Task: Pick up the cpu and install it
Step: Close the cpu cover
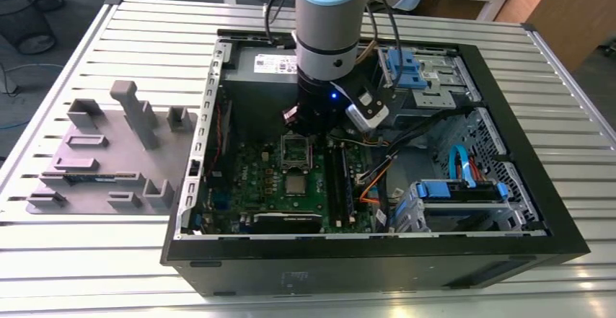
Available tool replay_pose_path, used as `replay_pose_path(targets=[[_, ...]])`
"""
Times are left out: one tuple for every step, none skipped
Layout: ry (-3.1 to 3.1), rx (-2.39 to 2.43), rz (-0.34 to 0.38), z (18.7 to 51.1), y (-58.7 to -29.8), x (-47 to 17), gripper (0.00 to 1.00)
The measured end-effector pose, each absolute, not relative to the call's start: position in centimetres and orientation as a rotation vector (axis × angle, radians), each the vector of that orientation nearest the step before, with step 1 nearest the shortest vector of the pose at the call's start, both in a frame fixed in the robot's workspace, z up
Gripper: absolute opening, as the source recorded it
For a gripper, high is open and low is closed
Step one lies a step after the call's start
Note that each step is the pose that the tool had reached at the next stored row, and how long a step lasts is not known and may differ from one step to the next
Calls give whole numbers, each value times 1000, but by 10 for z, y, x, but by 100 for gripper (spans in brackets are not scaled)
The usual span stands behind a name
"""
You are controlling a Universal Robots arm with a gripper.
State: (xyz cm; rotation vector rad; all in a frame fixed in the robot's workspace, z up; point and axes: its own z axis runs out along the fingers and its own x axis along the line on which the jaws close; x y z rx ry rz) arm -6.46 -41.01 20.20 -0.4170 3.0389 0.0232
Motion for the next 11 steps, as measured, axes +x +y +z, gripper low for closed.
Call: replay_pose_path(targets=[[3039,-417,22,202,-410,-65,11],[3039,-417,22,202,-410,-65,11],[3039,-417,21,202,-410,-65,11],[3039,-417,19,203,-410,-65,11],[3039,-417,18,203,-410,-65,11],[3039,-417,17,204,-410,-65,11],[3038,-417,17,205,-410,-65,11],[3038,-417,17,206,-410,-65,11],[3037,-417,17,208,-410,-65,11],[3037,-417,16,210,-410,-65,11],[3037,-417,16,211,-410,-65,11]])
